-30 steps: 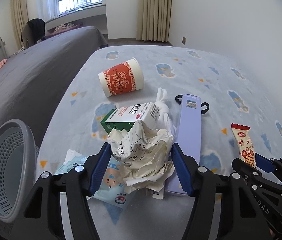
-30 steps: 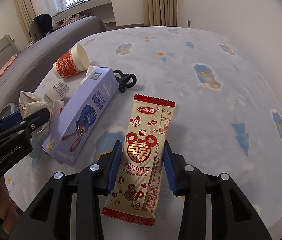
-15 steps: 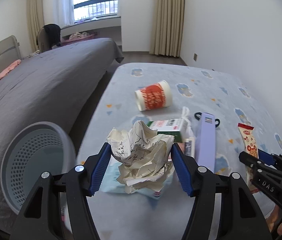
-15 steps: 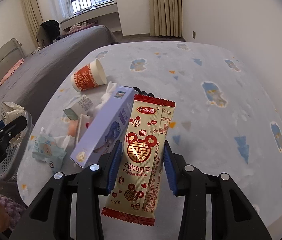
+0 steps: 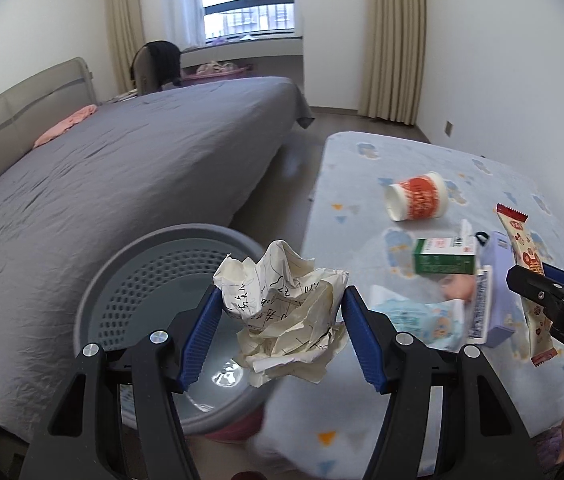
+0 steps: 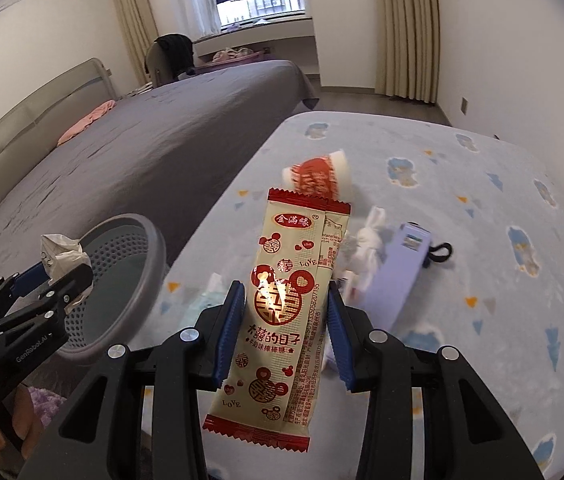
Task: Collect trash
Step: 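Carry paper and snack bar over the blue basket and open both tools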
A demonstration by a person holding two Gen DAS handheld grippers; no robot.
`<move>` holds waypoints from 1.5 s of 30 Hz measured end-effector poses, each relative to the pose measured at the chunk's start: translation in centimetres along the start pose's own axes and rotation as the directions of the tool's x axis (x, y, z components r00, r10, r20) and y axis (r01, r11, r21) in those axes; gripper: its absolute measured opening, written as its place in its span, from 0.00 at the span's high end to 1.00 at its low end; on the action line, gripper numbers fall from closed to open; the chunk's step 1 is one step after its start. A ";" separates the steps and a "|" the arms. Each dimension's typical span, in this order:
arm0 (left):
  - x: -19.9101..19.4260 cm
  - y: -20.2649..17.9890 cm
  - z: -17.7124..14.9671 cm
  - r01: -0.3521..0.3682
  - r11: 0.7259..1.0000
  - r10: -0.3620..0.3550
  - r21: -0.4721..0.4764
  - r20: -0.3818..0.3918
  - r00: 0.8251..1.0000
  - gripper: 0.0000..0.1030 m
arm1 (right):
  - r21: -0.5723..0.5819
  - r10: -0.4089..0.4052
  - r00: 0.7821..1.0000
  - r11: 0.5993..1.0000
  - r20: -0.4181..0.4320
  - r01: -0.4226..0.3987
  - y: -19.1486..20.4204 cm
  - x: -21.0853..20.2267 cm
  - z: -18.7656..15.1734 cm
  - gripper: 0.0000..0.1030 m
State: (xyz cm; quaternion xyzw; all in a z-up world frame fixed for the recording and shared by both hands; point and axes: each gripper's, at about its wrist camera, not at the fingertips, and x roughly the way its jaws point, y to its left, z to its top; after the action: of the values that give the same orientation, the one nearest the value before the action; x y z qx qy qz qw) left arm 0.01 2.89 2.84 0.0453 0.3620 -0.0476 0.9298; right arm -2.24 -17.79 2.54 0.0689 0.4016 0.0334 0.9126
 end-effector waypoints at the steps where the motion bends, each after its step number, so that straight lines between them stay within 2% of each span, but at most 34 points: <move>1: 0.0 0.7 0.0 -0.009 1.000 0.009 -0.006 0.000 1.000 0.41 | -0.019 0.017 1.000 1.000 -0.002 -0.017 1.1 0.3 0.3 0.61; 11: 0.7 7.2 0.4 -0.105 0.993 0.105 -0.052 -0.005 0.994 0.41 | -0.129 0.148 0.988 0.980 -0.053 -0.154 8.8 4.0 3.2 0.61; 20: 3.3 11.2 -0.1 -0.143 0.982 0.137 -0.127 -0.058 0.989 0.41 | -0.209 0.215 0.967 0.948 -0.137 -0.240 14.1 9.0 4.9 0.61; 31: 5.3 13.5 -1.0 -0.192 0.969 0.176 -0.159 -0.109 0.978 0.40 | -0.236 0.305 0.923 0.903 -0.236 -0.358 17.7 13.3 4.6 0.61; 39: 5.6 14.8 -1.4 -0.215 0.959 0.194 -0.186 -0.126 0.973 0.36 | -0.252 0.319 0.910 0.888 -0.265 -0.385 18.9 14.5 3.8 0.61; 41: 5.6 14.7 -1.4 -0.222 0.957 0.201 -0.184 -0.126 0.971 0.33 | -0.251 0.324 0.907 0.886 -0.267 -0.391 19.0 14.5 3.7 0.57; 43: 5.5 14.7 -1.4 -0.226 0.957 0.206 -0.183 -0.122 0.971 0.23 | -0.248 0.326 0.909 0.887 -0.258 -0.389 18.8 14.5 3.8 0.39; 44: 5.4 14.7 -1.4 -0.229 0.956 0.209 -0.183 -0.119 0.971 0.22 | -0.248 0.324 0.914 0.890 -0.245 -0.383 18.7 14.4 3.8 0.33; 45: 5.4 14.7 -1.4 -0.230 0.956 0.211 -0.184 -0.118 0.970 0.21 | -0.251 0.321 0.917 0.892 -0.236 -0.376 18.7 14.2 3.8 0.33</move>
State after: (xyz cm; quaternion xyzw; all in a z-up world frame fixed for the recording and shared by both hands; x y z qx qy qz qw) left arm 4.83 17.35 -1.18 -0.0042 0.4022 0.0946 0.9106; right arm 10.06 2.02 -2.43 0.0013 0.4577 0.2623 0.8496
